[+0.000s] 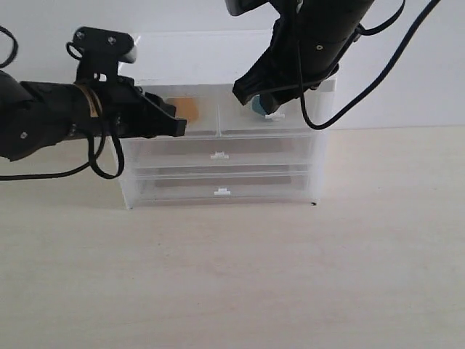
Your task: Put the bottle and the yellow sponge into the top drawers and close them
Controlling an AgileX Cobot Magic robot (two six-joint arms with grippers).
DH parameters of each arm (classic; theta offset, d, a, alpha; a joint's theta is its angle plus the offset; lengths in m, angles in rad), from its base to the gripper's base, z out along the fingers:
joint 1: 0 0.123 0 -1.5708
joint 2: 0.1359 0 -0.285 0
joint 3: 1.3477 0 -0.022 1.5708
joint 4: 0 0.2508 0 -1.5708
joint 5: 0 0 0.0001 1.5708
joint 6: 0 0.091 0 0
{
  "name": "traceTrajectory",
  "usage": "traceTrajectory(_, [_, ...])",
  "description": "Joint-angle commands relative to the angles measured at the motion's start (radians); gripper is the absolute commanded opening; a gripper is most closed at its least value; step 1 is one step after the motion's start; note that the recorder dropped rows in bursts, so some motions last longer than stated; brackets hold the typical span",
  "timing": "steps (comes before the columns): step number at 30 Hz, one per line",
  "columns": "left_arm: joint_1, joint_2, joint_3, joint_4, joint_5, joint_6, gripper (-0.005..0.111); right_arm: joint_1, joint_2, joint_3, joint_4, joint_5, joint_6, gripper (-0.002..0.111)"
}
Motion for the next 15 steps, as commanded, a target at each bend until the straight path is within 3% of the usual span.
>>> traceTrajectory(1, [-0.007,-0.095,0.061,0.000,-0.015,0.001,0.033,-0.005,-0.011,0.003,-0.005,-0.009,0.026,0.042])
traceTrajectory(6, [-0.010,-0.218,0.133,-0.001,-0.003,0.001,0.033,-0.005,-0.011,0.003,-0.005,0.012,0.044,0.038])
traceTrajectory(11, [-0.010,-0.371,0.234,-0.017,0.007,-0.019,0.032,-0.005,-0.023,0.013,-0.005,0.028,0.060,0.003])
traceTrajectory(15, [-0.010,-0.503,0.317,-0.022,0.011,-0.025,0.016,-0.005,-0.107,0.113,-0.024,-0.084,0.100,0.000])
